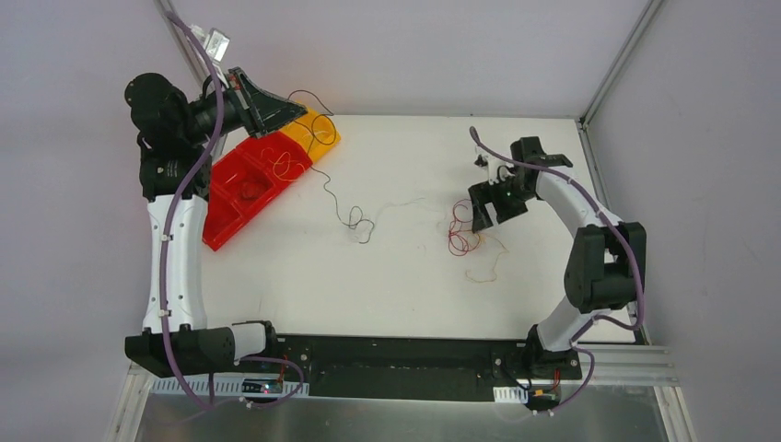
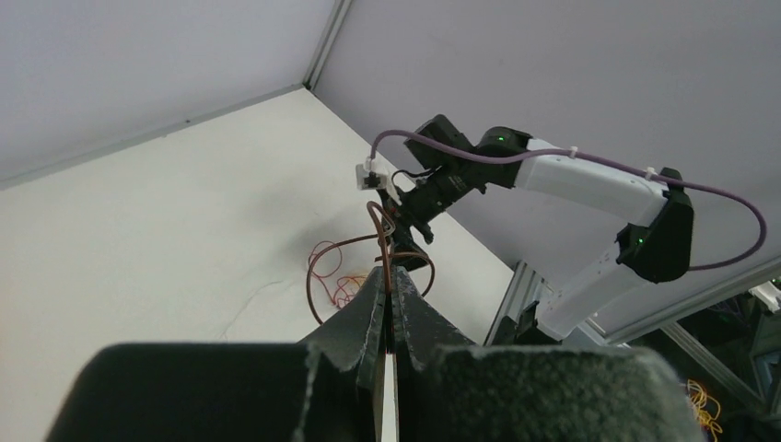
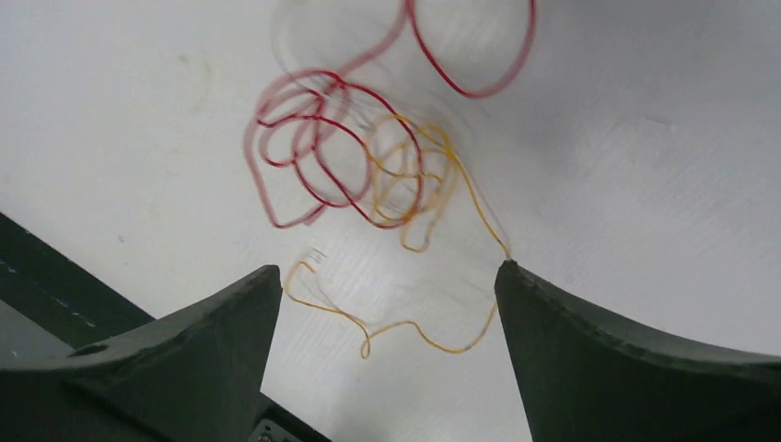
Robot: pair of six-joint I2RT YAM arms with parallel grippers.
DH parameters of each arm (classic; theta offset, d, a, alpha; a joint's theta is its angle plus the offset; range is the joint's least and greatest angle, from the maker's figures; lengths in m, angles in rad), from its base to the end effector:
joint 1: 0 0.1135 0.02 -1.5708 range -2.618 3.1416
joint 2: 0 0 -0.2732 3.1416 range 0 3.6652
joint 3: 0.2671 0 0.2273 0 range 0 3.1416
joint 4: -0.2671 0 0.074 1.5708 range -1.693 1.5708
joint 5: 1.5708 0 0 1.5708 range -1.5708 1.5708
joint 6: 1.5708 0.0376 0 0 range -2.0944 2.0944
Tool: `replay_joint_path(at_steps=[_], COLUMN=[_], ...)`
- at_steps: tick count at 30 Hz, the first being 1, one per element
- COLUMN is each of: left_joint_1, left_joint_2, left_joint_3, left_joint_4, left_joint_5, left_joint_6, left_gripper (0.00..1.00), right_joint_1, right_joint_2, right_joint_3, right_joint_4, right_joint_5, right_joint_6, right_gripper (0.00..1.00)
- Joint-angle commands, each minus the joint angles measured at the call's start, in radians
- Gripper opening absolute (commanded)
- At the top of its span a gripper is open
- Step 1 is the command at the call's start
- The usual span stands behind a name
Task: Untangle the cables
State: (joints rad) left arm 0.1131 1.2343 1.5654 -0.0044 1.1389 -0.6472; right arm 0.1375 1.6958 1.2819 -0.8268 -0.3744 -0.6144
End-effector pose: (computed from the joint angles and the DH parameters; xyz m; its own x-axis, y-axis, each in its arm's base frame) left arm 0.2052 -0.0111 0.5282 -0.2324 -0.2804 -0.9313 0.8364 0.4311 -0.3385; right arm 0.3094 0.0567 0.2482 -0.6245 -0.6280 -0.4643 -0.7404 0.6653 0.0958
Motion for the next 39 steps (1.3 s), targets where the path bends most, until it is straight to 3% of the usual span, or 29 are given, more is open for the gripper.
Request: replay_joint_path(at_steps=[1, 6, 10, 19, 26, 34, 39], left_joint_1=[0.007, 0.007, 0.007, 0.055, 0.075, 0.09, 0.089], left_joint_2=[0.057, 0.091, 0.09, 0.09, 0.073, 0.023, 0.021], left_joint_3=[-0.01, -0.033, -0.034, -0.048, -0.084, -0.145, -0.165], left_joint_4=[-0.04, -0.054, -0.084, -0.107, -0.111, -0.154, -0.156], left_joint_5=[-0.011, -0.032, -0.049, 0.021, -0.04, -0.077, -0.081], left_joint_6=[-0.014, -0.006, 0.026, 0.052, 0.078, 0.137, 0.134], left_gripper=[0.0, 0.0, 0.0, 0.0, 0.0, 0.0, 0.0], right_joint_1=[0.12, 0.306, 0.391, 0.494, 0.521, 0.545, 0.553], right_joint_2=[-0.129, 0.009, 0.188, 0.522, 0.569, 0.525, 0.459], right_joint_3=[0.054, 0.112, 0.213, 0.503, 0.477, 0.373, 0.363], right_joint_4=[0.146, 0.4, 0.559, 0.605, 0.516, 0.554, 0.586], right_joint_5=[-0.21, -0.261, -0.275, -0.253, -0.301, -0.228, -0.244], right_joint_6=[0.036, 0.167, 0.371, 0.526, 0.469, 0.443, 0.445], right_gripper=[0.92, 0.94, 0.89, 0.89, 0.77, 0.9, 0.85])
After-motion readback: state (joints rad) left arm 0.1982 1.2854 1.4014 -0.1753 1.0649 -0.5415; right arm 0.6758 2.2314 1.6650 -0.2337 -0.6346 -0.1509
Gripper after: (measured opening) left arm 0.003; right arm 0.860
